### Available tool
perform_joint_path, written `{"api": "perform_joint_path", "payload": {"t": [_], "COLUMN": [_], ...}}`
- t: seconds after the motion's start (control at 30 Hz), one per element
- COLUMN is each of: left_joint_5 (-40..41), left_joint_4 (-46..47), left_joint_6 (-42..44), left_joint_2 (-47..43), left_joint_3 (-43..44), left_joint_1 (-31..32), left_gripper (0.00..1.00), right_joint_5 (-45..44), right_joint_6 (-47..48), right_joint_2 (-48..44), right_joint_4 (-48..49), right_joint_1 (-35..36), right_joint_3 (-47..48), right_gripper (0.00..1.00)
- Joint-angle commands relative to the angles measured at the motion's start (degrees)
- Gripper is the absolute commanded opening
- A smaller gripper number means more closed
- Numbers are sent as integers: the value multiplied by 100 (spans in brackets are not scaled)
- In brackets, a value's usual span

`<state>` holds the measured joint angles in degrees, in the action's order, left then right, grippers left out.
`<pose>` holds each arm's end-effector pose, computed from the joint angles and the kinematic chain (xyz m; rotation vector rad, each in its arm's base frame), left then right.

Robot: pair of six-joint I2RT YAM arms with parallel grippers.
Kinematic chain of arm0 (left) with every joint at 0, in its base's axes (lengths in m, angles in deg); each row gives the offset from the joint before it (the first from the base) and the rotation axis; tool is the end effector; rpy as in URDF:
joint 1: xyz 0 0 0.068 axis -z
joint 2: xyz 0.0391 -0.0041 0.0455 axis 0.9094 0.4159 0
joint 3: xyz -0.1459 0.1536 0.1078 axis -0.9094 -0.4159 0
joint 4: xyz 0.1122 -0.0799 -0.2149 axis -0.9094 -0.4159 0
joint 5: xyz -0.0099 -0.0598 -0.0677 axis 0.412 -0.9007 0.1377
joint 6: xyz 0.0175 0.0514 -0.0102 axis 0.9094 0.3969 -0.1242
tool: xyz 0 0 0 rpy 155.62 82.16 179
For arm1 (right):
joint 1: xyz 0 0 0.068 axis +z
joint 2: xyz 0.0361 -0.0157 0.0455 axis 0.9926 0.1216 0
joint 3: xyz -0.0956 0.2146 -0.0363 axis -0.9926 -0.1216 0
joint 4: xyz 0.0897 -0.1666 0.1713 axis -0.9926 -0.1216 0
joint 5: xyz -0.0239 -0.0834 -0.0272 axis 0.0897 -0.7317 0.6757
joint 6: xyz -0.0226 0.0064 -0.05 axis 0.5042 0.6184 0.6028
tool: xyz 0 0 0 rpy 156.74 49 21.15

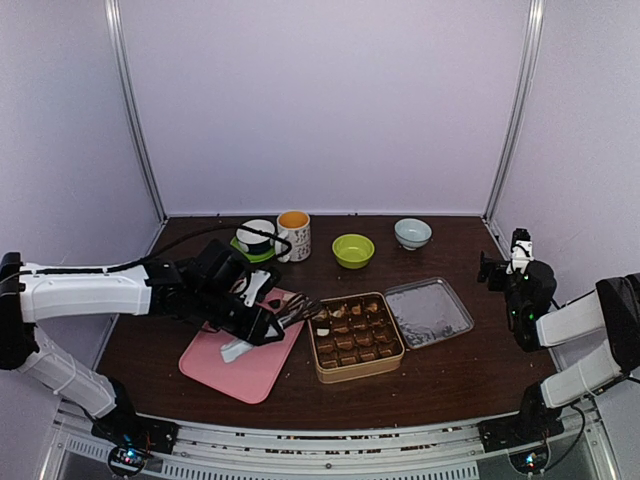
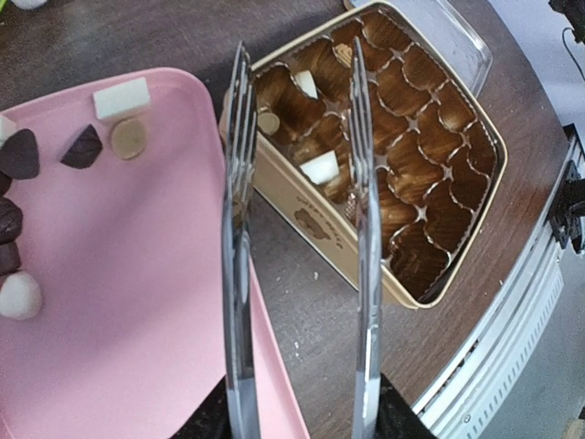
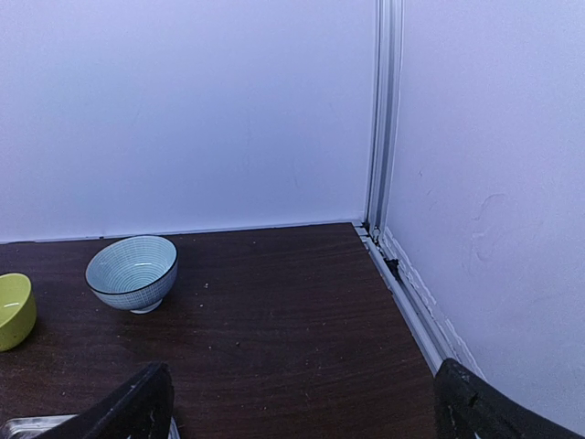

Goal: Pack the chocolate
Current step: Place the fake chocolate in the empty pocket of the box, then pick up the fake chocolate from the plate.

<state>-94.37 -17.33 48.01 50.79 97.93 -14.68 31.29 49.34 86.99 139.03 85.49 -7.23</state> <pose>0.1735 -0.2241 0.1905 0.5518 2.6021 -0.7970 0.2411 0.0079 0.1423 0.0414 1.6170 0.0023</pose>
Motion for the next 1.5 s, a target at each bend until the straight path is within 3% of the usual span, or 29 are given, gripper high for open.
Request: {"api": "perform_joint_path", "payload": {"t": [0.0, 0.2, 0.63, 1.47], "left_joint_5": [696, 1392, 2012, 2145], "left_joint_4": [-154, -719, -1255, -1406], "left_joint_6": [-177, -426, -844, -1152], "left_joint_2": [-483, -859, -976, -817], "left_joint_3": [74, -52, -157, -224], "left_joint_1": [32, 11, -73, -108], "left_gripper": [45, 45, 46, 47], "right_joint_5": [8, 8, 8, 8], "right_joint_6": [-11, -12, -11, -11], "right_joint_2": [7, 8, 12, 7], "right_joint_4": [122, 118, 117, 117], "right_joint_1": [-34, -37, -37, -37], "right_joint_3": [51, 52, 50, 50], "right_gripper": [100, 100, 100, 100]}}
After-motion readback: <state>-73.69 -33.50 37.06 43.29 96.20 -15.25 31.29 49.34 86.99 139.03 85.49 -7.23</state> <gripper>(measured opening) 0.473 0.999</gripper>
